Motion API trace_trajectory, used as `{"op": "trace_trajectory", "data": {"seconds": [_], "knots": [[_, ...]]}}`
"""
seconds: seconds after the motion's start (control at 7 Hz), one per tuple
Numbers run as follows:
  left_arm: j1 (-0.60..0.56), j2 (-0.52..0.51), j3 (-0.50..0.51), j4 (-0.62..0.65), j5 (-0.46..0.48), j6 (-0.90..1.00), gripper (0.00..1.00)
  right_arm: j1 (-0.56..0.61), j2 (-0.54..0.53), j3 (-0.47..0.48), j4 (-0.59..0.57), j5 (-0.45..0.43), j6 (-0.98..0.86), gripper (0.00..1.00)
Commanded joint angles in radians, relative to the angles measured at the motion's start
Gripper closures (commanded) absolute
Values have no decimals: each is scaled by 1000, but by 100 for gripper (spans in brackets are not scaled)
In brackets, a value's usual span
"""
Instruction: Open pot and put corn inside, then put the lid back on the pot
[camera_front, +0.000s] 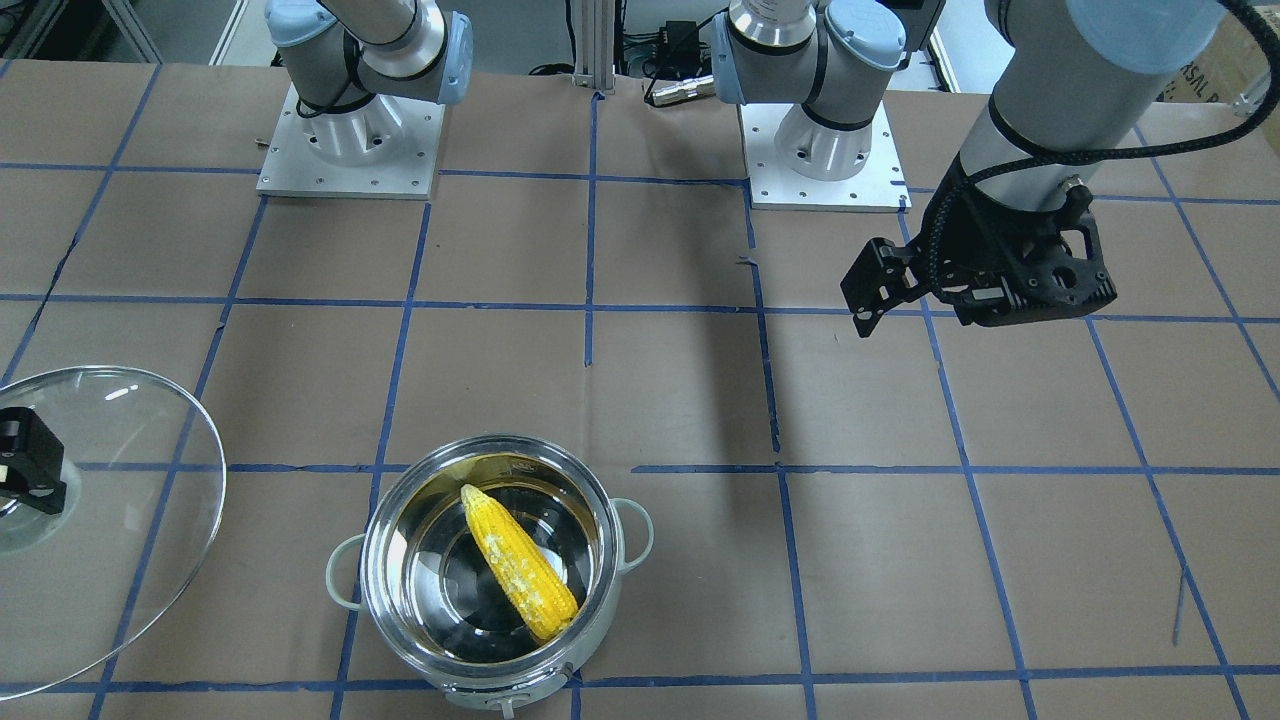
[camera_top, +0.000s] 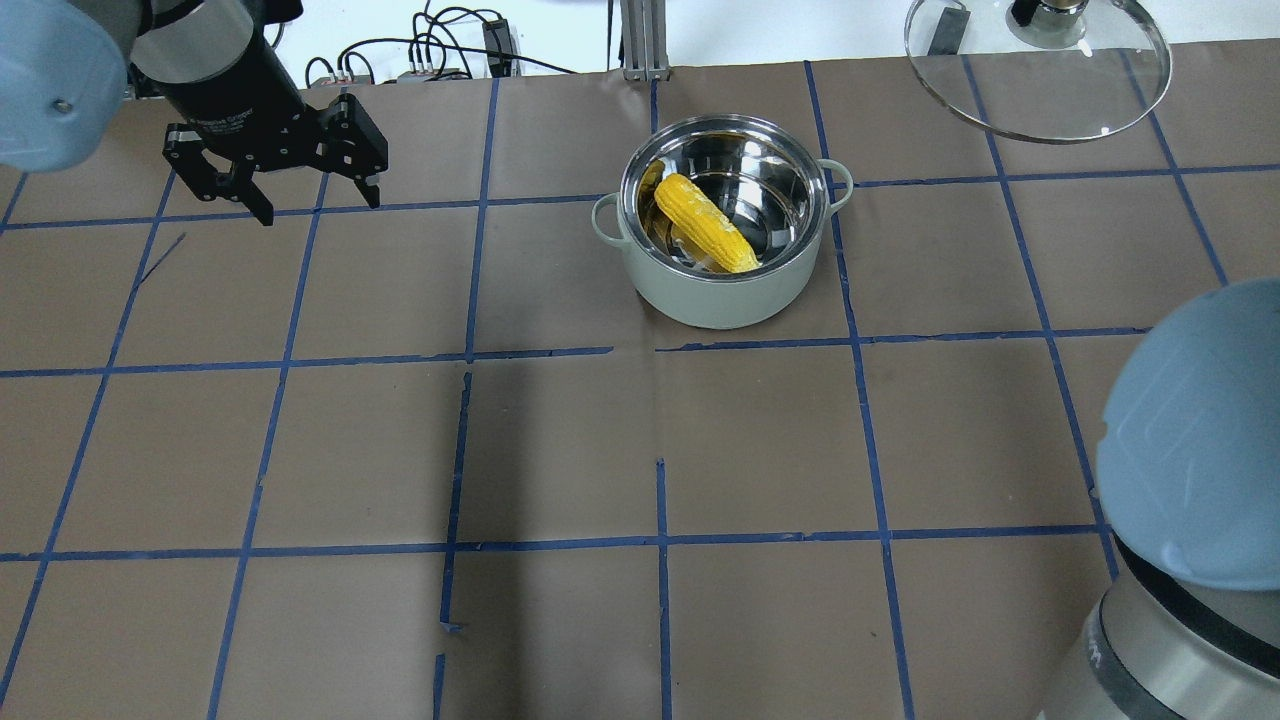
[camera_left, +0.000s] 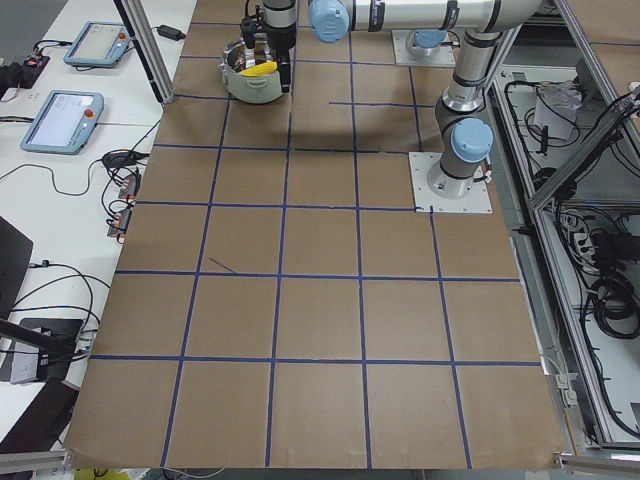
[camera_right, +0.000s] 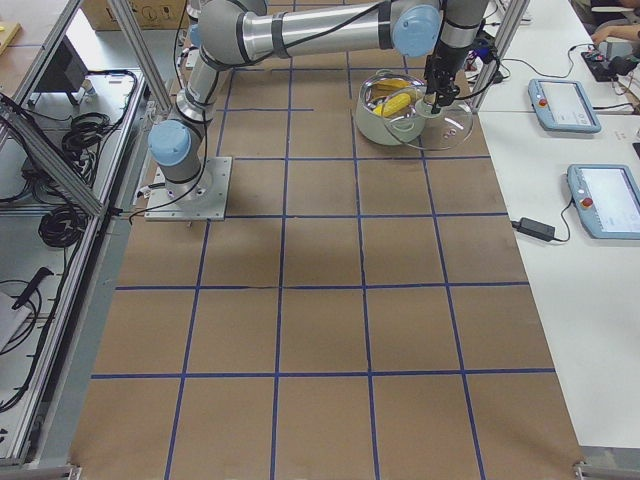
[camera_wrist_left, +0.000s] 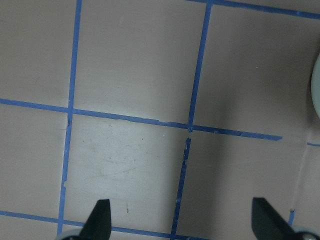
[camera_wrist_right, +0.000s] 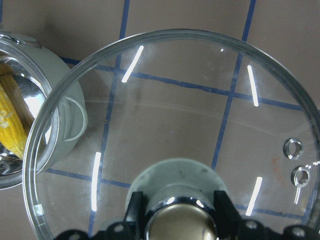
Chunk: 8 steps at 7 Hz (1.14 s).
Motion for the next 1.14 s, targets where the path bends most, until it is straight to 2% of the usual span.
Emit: {"op": "trace_trajectory", "data": {"seconds": [0.0, 0.29, 0.43, 0.71, 0.86, 1.0], "knots": [[-1, -2, 1, 3, -2, -2, 0, 1, -2, 1, 2, 0, 2, 89], [-2, 1, 1, 1, 2, -2, 0, 5, -3, 2, 2, 1, 8, 89], [-2, 8, 5, 3, 0, 0, 0, 70, 13, -4, -11, 1, 53, 89], [-2, -2, 10, 3, 0, 7, 0, 241, 59, 4, -101, -5, 286, 89], [-2, 0, 11, 3, 0, 9, 0, 314, 97, 5, -144, -35, 366, 89], [-1, 0, 11, 3, 0, 10, 0, 363, 125, 7, -147, -38, 424, 91]]}}
